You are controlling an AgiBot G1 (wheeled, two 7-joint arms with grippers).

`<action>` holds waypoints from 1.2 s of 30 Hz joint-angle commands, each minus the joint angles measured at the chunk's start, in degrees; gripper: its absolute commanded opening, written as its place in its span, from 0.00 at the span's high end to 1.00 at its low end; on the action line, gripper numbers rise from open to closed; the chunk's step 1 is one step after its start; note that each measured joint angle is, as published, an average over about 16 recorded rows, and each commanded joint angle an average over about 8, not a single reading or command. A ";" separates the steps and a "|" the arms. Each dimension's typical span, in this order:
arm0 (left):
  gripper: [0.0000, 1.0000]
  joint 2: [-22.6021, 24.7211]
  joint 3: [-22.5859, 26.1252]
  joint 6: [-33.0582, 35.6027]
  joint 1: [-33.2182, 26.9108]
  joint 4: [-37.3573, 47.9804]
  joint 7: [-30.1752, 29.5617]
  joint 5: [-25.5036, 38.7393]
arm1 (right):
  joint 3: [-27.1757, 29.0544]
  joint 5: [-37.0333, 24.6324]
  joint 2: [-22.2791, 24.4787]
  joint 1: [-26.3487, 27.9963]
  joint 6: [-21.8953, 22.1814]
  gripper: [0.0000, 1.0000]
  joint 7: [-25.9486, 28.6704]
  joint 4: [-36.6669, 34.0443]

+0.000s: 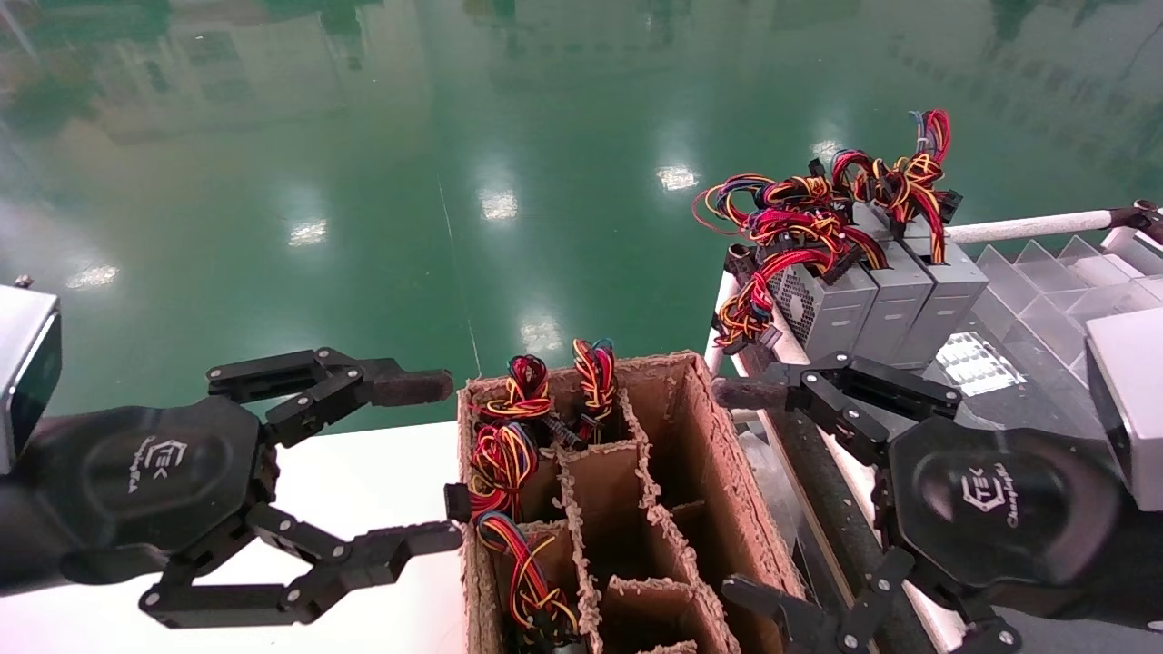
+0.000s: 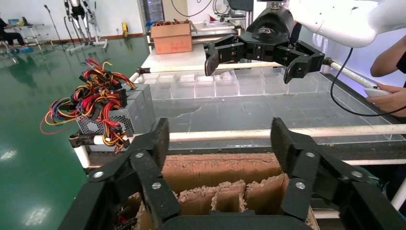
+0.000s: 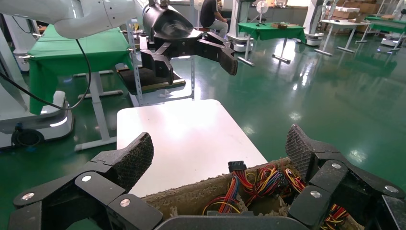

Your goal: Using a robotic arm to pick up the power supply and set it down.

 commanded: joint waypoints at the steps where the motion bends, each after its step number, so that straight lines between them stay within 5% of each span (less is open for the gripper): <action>1: 1.00 0.00 0.00 0.00 0.00 0.00 0.00 0.00 | 0.00 0.00 0.00 0.00 0.00 0.00 0.00 0.00; 22: 1.00 0.00 0.00 0.00 0.00 0.01 0.00 0.00 | -0.87 -1.21 -0.19 0.09 0.61 0.00 1.09 -1.79; 36: 0.99 0.00 0.01 0.00 -0.01 0.01 0.00 0.00 | -9.03 -13.26 -7.74 5.77 3.18 0.00 6.39 -8.01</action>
